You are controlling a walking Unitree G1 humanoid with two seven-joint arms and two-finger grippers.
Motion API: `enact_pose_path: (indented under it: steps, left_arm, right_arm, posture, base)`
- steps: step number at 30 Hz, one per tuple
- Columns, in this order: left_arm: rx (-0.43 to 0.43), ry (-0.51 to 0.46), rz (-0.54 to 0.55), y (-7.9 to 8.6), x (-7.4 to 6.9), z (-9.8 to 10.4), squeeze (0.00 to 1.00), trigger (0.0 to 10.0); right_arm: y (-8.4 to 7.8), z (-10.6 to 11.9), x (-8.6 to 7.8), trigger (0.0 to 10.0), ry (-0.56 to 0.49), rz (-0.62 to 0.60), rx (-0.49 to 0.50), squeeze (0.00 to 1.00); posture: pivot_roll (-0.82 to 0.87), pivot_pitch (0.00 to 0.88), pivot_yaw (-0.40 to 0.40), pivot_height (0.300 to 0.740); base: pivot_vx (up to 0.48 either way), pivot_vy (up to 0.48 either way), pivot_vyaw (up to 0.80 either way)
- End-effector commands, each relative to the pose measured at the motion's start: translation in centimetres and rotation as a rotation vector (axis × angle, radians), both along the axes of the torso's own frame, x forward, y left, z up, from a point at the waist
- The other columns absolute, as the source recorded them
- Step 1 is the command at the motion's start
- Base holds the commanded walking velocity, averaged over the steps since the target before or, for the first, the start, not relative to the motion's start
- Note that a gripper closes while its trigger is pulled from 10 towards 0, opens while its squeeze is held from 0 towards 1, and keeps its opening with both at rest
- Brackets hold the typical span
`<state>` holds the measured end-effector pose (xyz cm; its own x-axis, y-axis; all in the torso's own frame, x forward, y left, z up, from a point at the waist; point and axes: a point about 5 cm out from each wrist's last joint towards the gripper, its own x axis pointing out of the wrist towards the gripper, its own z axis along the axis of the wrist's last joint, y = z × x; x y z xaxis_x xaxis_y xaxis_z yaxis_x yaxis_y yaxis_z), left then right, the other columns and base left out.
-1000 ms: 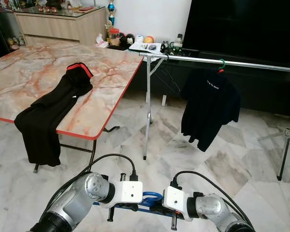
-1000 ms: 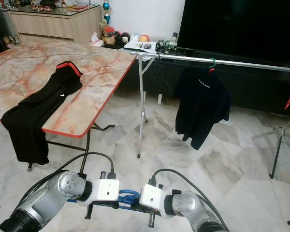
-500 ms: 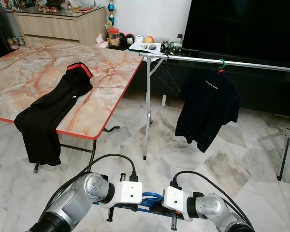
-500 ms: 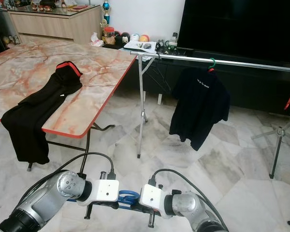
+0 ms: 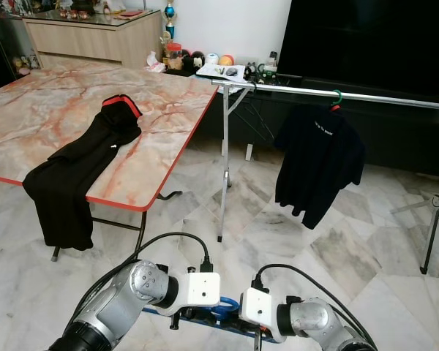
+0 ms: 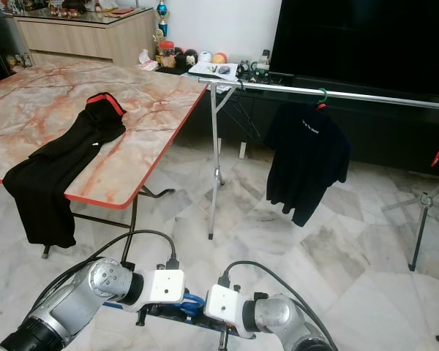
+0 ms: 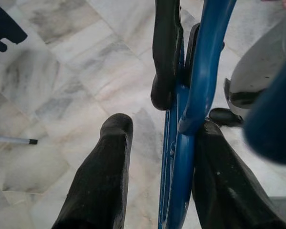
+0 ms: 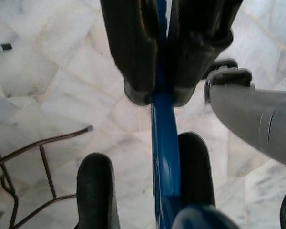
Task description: Hang hanger
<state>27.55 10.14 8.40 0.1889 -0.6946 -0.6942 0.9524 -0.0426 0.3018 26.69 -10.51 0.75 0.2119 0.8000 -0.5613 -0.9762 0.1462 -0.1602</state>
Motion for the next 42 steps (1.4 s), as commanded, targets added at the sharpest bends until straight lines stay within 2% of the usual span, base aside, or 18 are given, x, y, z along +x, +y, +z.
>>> enact_pose_path:
  steps: [1,8,10,14,19,20,21,23,24,26,27,30,32,34,36,37,38,42]
  left_arm:
    - [-0.034,-0.026,-0.013,-0.1,0.2,1.1,1.00,10.0]
    - [0.013,0.030,-0.016,1.3,-0.3,1.0,1.00,10.0]
    - [0.014,0.043,-0.005,1.8,-0.3,0.9,1.00,10.0]
    - [0.020,0.052,0.005,2.2,-0.4,0.9,1.00,10.0]
    - [0.004,0.032,0.121,4.0,-0.2,0.4,1.00,10.0]
    - [0.000,0.023,0.147,4.3,-0.1,0.3,0.74,10.0]
    - [-0.012,0.022,0.194,4.8,-0.1,-0.1,0.00,10.0]
    - [-0.027,0.027,0.261,5.6,-0.3,-0.9,0.00,10.0]
    - [-0.039,0.041,0.304,6.0,-0.5,-1.5,0.00,10.0]
    - [-0.051,0.059,0.401,7.0,-1.2,-3.3,0.00,10.0]
    - [-0.049,0.068,0.436,7.4,-1.4,-3.9,0.00,10.0]
    - [-0.035,0.096,0.514,8.3,-2.4,-5.7,0.00,10.0]
    - [-0.012,0.121,0.617,9.2,-3.7,-8.0,0.00,10.0]
    - [-0.023,0.140,0.700,9.5,-4.3,-9.3,0.00,10.0]
    - [-0.010,0.168,0.886,10.5,-5.7,-11.7,0.00,10.0]
    - [-0.010,0.168,0.886,10.5,-5.7,-11.7,0.00,10.0]
    - [0.021,0.184,1.016,11.3,-6.6,-13.0,0.00,10.0]
    - [0.131,0.214,1.271,12.8,-9.4,-15.5,0.00,10.0]
  right_arm:
    - [-0.4,-1.0,-0.9,0.0,0.045,0.013,-0.051,0.00]
    - [-1.9,-1.9,-1.5,0.0,0.092,-0.062,-0.068,0.00]
    - [-3.3,-2.3,-1.6,0.0,0.115,-0.150,-0.092,0.00]
    - [-4.4,-2.6,-1.7,0.0,0.130,-0.209,-0.105,0.00]
    - [-6.8,-3.6,-2.5,0.0,0.147,-0.379,-0.147,0.00]
    - [-7.1,-3.6,-2.4,0.0,0.144,-0.418,-0.143,0.00]
    - [-7.5,-3.6,-2.2,0.0,0.129,-0.492,-0.132,0.00]
    - [-8.2,-3.5,-1.7,0.5,0.104,-0.646,-0.107,0.00]
    - [-8.6,-3.4,-1.4,2.2,0.096,-0.747,-0.075,0.00]
    - [-9.4,-3.2,-0.9,0.0,0.104,-0.961,0.021,0.00]
    - [-9.5,-3.2,-0.9,0.8,0.102,-1.017,0.047,0.00]
    - [-9.9,-3.2,-0.9,0.0,0.084,-1.134,0.091,0.00]
    - [-10.5,-3.2,-0.9,0.0,0.082,-1.339,0.191,0.00]
    - [-10.9,-3.3,-1.0,0.0,0.095,-1.458,0.249,0.00]
    - [-11.1,-3.5,-1.3,4.0,0.105,-1.585,0.307,0.00]
    - [-11.1,-3.5,-1.3,4.0,0.105,-1.585,0.307,0.00]
    - [-11.1,-3.5,-1.3,9.5,0.082,-1.607,0.290,0.00]
    - [-10.6,-3.6,-1.4,10.0,0.065,-1.640,0.291,0.00]
  posture:
    - [0.17,0.000,-0.070,0.740]
    - [0.17,0.000,-0.073,0.740]
    - [0.18,0.001,-0.073,0.740]
    - [0.17,0.003,-0.071,0.740]
    - [0.17,0.006,-0.067,0.740]
    - [0.17,0.006,-0.067,0.740]
    - [0.17,0.009,-0.066,0.740]
    - [0.17,0.009,-0.066,0.740]
    - [0.17,0.011,-0.062,0.740]
    - [0.16,0.016,-0.056,0.740]
    - [0.16,0.016,-0.056,0.740]
    - [0.16,0.018,-0.052,0.740]
    - [0.16,0.021,-0.045,0.740]
    - [0.16,0.022,-0.041,0.740]
    - [0.15,0.022,-0.031,0.740]
    - [0.15,0.022,-0.031,0.740]
    - [0.15,0.020,-0.028,0.740]
    - [0.16,0.015,-0.030,0.740]
  base:
    - [0.000,0.000,0.00]
    - [0.000,0.000,0.00]
    - [0.000,0.000,0.00]
    - [0.000,0.000,0.00]
    - [0.000,0.000,0.00]
    - [0.000,0.000,0.00]
    - [0.000,0.000,0.00]
    - [0.000,0.000,0.00]
    - [0.000,0.000,0.00]
    - [0.000,0.000,0.00]
    - [0.000,0.000,0.00]
    - [0.000,0.000,0.00]
    - [0.000,0.000,0.00]
    - [0.000,0.000,0.00]
    - [0.000,0.000,0.00]
    - [0.000,0.000,0.00]
    - [0.000,0.000,0.00]
    - [0.000,0.000,0.00]
